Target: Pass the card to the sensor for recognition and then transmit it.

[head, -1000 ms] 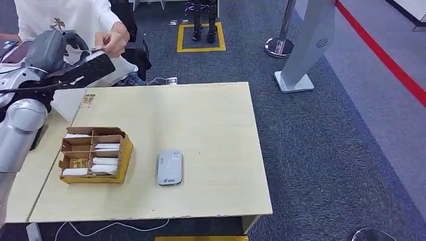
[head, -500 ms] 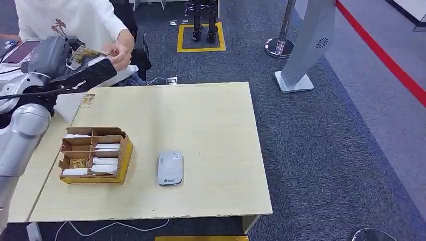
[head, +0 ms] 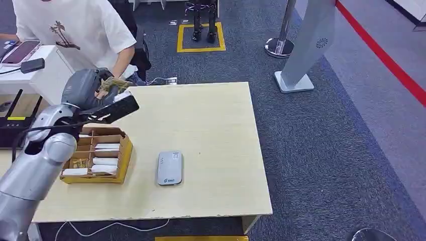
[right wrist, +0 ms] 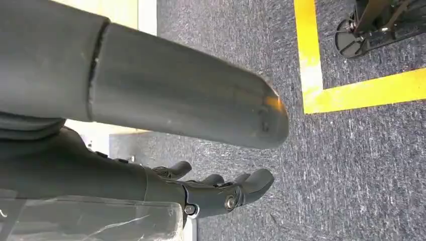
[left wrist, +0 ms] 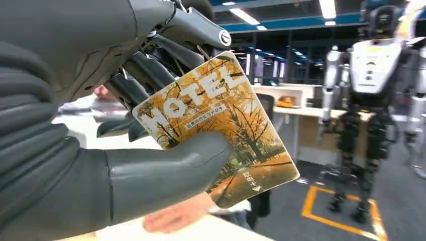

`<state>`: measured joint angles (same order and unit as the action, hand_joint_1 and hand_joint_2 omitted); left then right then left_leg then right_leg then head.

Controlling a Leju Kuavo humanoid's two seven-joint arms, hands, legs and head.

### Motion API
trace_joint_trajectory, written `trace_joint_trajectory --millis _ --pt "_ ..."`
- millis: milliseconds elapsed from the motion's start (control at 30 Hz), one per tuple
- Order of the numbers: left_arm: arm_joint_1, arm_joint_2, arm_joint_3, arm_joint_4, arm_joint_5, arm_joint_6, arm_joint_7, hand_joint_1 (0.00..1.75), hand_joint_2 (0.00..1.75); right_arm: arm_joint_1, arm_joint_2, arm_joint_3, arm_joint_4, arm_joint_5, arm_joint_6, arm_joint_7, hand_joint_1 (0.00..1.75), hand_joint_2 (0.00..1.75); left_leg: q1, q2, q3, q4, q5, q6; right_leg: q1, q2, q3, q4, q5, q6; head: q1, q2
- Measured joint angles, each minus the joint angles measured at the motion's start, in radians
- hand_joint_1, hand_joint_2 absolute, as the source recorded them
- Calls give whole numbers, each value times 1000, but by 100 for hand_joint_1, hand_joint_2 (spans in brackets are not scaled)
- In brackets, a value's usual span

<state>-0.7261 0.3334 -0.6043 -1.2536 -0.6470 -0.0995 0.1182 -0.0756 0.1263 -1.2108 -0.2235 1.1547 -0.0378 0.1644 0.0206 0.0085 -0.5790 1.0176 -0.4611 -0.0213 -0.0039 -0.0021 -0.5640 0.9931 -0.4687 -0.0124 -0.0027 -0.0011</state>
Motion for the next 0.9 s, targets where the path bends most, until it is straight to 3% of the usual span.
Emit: trace_joint_trajectory --millis 167,467,633,900 --pt "124 -41 -30 -33 -53 66 -17 175 175 1 3 0 0 0 -2 0 0 0 0 0 0 0 0 0 0 0 0 0 0 0 0 0" --pt "202 -74 -48 -53 -66 80 -30 175 175 0 3 0 0 0 -6 0 0 0 0 0 0 0 0 0 0 0 0 0 0 0 0 0" --pt "294 -99 -48 -53 -66 116 -40 175 175 1 4 0 0 2 -8 -1 0 0 0 0 0 0 0 0 0 0 0 0 0 0 0 0" --pt "400 -104 -48 -51 -57 143 -45 175 175 1 4 0 0 5 -9 2 0 0 0 0 -1 0 -1 0 0 0 0 0 -1 1 0 0"
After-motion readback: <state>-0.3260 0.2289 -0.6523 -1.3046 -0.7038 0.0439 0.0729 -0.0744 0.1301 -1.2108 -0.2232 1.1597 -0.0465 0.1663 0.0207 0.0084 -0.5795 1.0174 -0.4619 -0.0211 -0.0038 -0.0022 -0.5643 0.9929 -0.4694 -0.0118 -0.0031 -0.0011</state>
